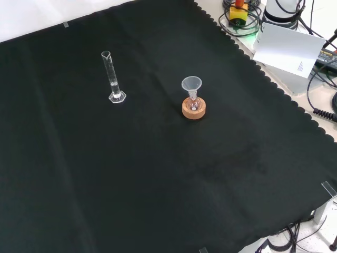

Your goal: Pick up the graduated cylinder.

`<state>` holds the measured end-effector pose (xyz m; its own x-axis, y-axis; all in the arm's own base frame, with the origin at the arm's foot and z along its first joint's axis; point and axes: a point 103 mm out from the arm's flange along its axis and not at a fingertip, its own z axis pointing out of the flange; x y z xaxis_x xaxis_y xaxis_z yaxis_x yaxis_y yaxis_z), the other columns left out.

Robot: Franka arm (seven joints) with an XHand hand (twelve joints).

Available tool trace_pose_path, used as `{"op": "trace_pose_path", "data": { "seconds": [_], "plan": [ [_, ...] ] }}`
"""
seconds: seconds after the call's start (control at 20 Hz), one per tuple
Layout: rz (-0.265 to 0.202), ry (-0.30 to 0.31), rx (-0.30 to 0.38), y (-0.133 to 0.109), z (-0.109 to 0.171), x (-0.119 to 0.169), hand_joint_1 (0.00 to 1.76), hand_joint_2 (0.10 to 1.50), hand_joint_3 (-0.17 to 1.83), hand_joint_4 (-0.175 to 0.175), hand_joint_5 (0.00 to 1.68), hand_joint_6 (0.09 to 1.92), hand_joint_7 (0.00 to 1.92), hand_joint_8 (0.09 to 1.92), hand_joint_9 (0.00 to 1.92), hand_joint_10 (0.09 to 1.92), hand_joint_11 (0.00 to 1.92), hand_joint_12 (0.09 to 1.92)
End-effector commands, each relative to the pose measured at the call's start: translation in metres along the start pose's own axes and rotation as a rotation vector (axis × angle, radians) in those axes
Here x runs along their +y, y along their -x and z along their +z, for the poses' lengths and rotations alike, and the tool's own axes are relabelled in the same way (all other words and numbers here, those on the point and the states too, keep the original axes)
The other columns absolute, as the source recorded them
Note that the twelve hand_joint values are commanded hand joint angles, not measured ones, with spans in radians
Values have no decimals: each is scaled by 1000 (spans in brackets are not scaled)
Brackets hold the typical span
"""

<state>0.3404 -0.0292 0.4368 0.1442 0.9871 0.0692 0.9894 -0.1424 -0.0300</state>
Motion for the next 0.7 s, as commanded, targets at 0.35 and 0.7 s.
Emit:
{"op": "trace_pose_path", "data": {
  "seconds": [0.35,0.7],
  "plan": [
    [-52,30,111,50,76,91,379,1089,258,-14,275,87,93,479,236,650,116,1379],
    [-76,1,181,61,129,138,478,1037,254,-22,301,87,141,526,292,653,139,1372]
  ]
}}
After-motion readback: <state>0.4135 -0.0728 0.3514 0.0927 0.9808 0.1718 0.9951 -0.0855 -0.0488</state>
